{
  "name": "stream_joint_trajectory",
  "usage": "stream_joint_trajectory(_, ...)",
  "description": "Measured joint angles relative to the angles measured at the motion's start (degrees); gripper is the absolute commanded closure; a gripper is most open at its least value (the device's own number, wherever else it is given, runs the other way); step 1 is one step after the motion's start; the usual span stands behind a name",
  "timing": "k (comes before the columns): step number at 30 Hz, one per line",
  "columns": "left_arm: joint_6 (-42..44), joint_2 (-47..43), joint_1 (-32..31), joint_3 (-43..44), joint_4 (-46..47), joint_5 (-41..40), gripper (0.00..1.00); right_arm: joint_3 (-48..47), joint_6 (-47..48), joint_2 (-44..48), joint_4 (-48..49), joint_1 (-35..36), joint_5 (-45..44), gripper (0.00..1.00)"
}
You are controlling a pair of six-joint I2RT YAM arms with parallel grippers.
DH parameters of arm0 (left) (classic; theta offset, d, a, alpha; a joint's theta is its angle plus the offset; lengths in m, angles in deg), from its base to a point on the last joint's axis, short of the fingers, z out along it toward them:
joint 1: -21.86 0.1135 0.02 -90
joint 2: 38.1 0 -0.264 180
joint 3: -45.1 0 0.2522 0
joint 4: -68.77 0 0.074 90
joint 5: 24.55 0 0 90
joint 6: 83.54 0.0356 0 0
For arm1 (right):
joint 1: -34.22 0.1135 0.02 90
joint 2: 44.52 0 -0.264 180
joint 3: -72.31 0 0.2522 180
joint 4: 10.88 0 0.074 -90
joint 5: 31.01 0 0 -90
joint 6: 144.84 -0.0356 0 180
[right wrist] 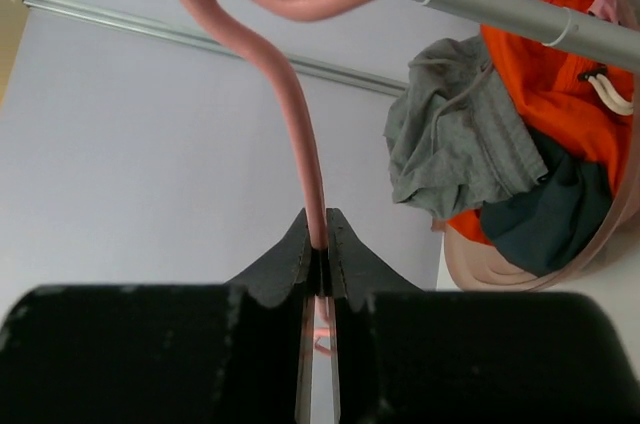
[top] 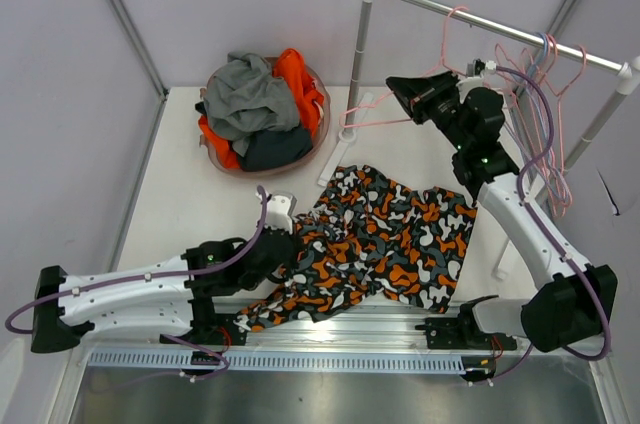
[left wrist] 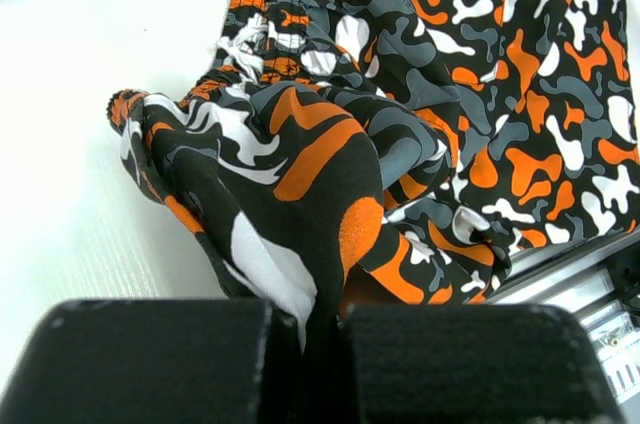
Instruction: Remove the shorts from the hanger
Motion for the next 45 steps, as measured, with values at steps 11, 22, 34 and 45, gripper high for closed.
stream_joint_trajectory(11,2.99,-0.55,-0.50,10.21,-8.24,-5.53,1.00,1.07,-0.74,4.33,-2.34,-0.02,1.95,0.00)
stream_joint_trajectory(22,18.84,4.17,15.93,33.18,-8.28,-6.32,1.00,1.01,1.31,14.29,-7.34,3.58,1.60,0.01)
stream_joint_trajectory(34,32.02,28.37,40.52,76.37,-12.83,0.33,1.00,4.59,4.52,28.00,-14.38,8.35,-0.35,0.01)
stream_joint_trajectory(45,32.02,48.46,56.68,97.63,2.89,12.61,1.00,10.27,9.53,32.96,-20.98,8.35,0.15,0.01)
